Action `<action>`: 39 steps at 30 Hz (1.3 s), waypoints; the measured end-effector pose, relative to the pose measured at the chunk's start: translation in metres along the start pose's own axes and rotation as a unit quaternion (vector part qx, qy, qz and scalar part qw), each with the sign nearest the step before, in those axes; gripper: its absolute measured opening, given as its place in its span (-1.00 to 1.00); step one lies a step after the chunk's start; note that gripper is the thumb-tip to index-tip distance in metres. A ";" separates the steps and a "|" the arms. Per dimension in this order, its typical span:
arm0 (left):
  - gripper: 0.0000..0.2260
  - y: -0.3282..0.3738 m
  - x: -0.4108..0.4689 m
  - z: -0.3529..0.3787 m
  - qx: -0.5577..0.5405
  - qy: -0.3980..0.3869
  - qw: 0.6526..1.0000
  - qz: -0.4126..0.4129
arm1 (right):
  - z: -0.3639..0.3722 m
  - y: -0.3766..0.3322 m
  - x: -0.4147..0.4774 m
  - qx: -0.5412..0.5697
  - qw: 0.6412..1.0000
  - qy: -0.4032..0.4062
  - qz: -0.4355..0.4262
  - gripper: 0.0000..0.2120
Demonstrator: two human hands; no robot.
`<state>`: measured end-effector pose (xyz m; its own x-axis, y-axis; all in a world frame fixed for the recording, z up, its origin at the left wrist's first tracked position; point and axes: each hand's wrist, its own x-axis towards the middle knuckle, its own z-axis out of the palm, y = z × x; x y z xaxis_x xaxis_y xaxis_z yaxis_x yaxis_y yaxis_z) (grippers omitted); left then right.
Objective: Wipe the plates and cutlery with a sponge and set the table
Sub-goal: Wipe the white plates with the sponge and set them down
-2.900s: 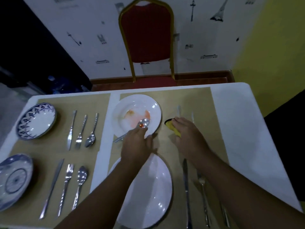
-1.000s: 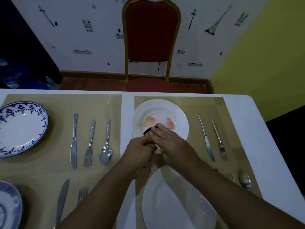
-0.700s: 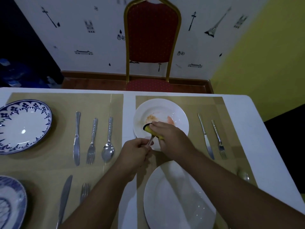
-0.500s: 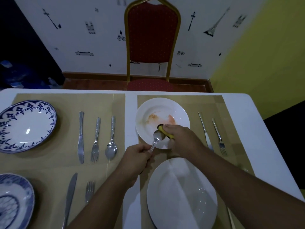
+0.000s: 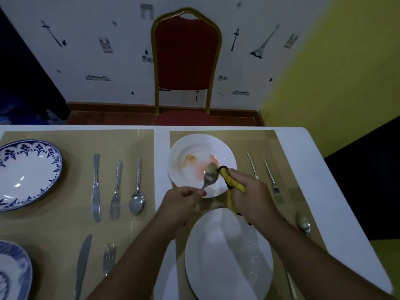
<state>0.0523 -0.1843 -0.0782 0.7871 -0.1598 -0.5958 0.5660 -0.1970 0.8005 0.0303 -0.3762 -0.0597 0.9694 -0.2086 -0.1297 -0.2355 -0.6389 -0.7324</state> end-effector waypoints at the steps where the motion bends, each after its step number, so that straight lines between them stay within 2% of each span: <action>1: -0.86 0.002 0.000 0.004 0.020 0.007 1.000 0.017 | -0.003 0.003 -0.004 0.015 1.000 0.005 0.010 -0.52; 6: -0.82 0.021 -0.003 0.031 0.084 -0.007 0.993 0.083 | -0.026 0.028 -0.018 0.041 0.998 0.015 0.034 -0.48; 11: -0.77 0.038 -0.004 0.079 0.034 -0.033 0.998 0.042 | -0.060 0.057 -0.015 0.069 0.997 0.016 0.023 -0.49; 15: -0.93 0.041 0.004 0.127 -0.007 0.003 1.000 0.030 | -0.090 0.090 -0.008 0.077 0.997 -0.001 0.006 -0.49; 17: -0.91 0.041 0.009 0.156 -0.017 0.024 0.999 0.014 | -0.107 0.109 -0.009 0.074 0.997 -0.006 -0.012 -0.49; 20: -0.87 0.041 0.018 0.200 0.025 0.038 0.999 0.016 | -0.134 0.140 -0.007 0.054 0.998 -0.006 -0.021 -0.48; 25: -0.93 0.035 0.052 0.266 0.104 0.034 0.993 0.044 | -0.168 0.195 0.005 0.046 0.999 0.002 0.016 -0.48; 29: -0.89 0.038 0.083 0.304 0.140 0.050 0.988 0.051 | -0.179 0.225 0.018 0.040 0.999 0.002 0.027 -0.47; 33: -0.90 0.042 0.116 0.330 0.172 0.075 0.980 0.058 | -0.182 0.246 0.033 0.031 0.999 -0.013 0.021 -0.47; 36: -0.93 0.042 0.134 0.339 0.240 0.085 0.964 0.080 | -0.182 0.254 0.044 0.021 1.000 -0.010 0.016 -0.48; 39: -0.79 0.040 0.138 0.339 0.300 0.096 0.943 0.106 | -0.180 0.261 0.052 -0.001 1.000 -0.013 -0.002 -0.51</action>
<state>0.1000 -0.5418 -0.1505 0.9296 -0.0912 -0.3572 0.1945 -0.7019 0.6852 0.0066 -0.6875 -0.1376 0.9719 -0.1859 -0.1445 -0.2314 -0.6408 -0.7320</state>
